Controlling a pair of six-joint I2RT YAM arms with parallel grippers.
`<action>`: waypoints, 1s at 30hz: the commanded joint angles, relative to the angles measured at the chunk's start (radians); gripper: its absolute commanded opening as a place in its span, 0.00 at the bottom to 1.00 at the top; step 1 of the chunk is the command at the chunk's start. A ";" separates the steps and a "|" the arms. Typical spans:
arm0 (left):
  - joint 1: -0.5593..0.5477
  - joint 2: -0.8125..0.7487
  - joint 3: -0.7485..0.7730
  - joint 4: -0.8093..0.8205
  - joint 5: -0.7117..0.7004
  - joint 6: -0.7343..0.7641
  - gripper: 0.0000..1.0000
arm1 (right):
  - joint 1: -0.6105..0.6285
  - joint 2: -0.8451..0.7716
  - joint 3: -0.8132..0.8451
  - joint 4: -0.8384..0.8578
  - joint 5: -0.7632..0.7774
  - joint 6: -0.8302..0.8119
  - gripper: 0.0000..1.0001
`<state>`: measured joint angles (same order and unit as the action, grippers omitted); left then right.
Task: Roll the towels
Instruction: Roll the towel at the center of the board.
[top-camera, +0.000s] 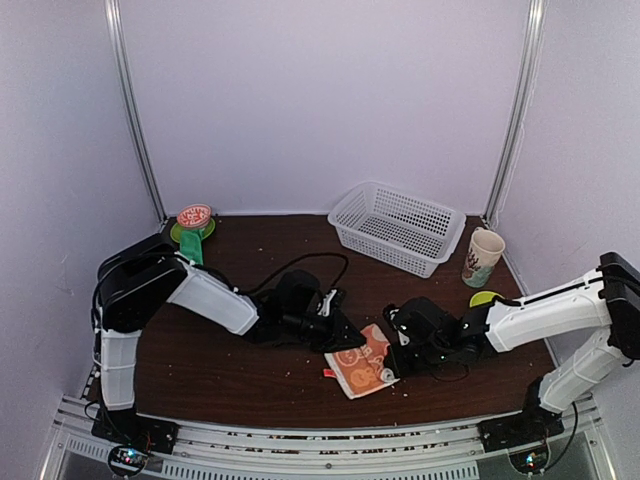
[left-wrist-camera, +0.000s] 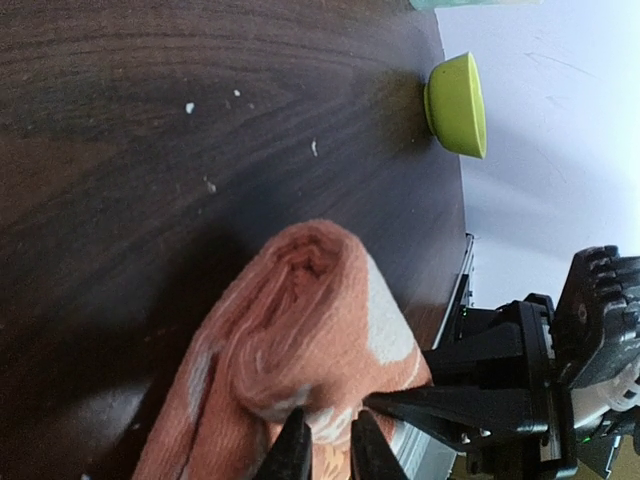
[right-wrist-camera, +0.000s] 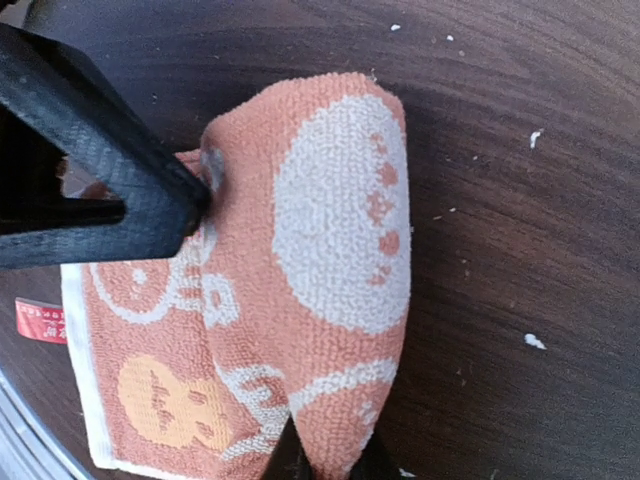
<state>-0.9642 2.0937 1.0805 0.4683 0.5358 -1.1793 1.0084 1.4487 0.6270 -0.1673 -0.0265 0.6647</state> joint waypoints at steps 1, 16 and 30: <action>-0.004 -0.099 -0.058 0.003 -0.022 0.015 0.16 | 0.065 0.048 0.095 -0.251 0.232 -0.023 0.02; -0.001 -0.216 -0.243 0.113 -0.098 -0.016 0.16 | 0.324 0.355 0.483 -0.718 0.658 0.068 0.00; 0.020 -0.270 -0.336 0.196 -0.132 -0.036 0.16 | 0.446 0.501 0.694 -0.918 0.736 0.111 0.15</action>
<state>-0.9543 1.8572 0.7696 0.5945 0.4263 -1.2114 1.4403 1.9411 1.2911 -1.0275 0.6640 0.7589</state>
